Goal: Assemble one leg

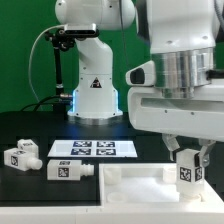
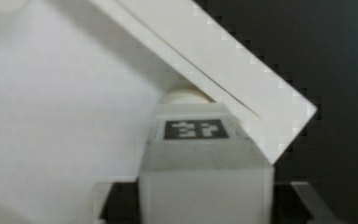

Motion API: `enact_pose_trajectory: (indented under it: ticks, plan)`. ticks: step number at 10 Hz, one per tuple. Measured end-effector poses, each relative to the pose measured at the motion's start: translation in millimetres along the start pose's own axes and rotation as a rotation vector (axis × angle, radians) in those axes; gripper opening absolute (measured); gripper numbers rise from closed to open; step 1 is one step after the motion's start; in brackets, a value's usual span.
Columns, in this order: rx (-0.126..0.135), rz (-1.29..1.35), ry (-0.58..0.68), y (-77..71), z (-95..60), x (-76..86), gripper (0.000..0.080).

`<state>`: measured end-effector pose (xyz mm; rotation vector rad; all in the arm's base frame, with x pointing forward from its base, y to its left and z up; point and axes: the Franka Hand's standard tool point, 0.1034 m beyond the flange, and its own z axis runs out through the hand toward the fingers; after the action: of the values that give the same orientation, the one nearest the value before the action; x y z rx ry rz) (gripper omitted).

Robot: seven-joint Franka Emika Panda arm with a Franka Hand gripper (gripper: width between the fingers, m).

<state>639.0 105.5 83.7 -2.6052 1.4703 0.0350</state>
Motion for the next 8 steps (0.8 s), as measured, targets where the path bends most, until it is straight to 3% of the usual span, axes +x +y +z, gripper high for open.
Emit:
enact_pose_trajectory:
  ticks: [3,4,6,7,8]
  plan:
    - [0.009,0.177,0.002,0.3,0.4,0.1,0.0287]
    - [0.008,0.123,0.003,0.7,1.0,0.3,0.0287]
    - [-0.015,-0.177,0.032,-2.7,0.3,-2.5,0.0538]
    - [-0.028,-0.338,0.039,-5.3,-1.1,-5.0,0.0616]
    - [-0.042,-0.457,0.051,-6.6,-1.3,-8.3,0.0639]
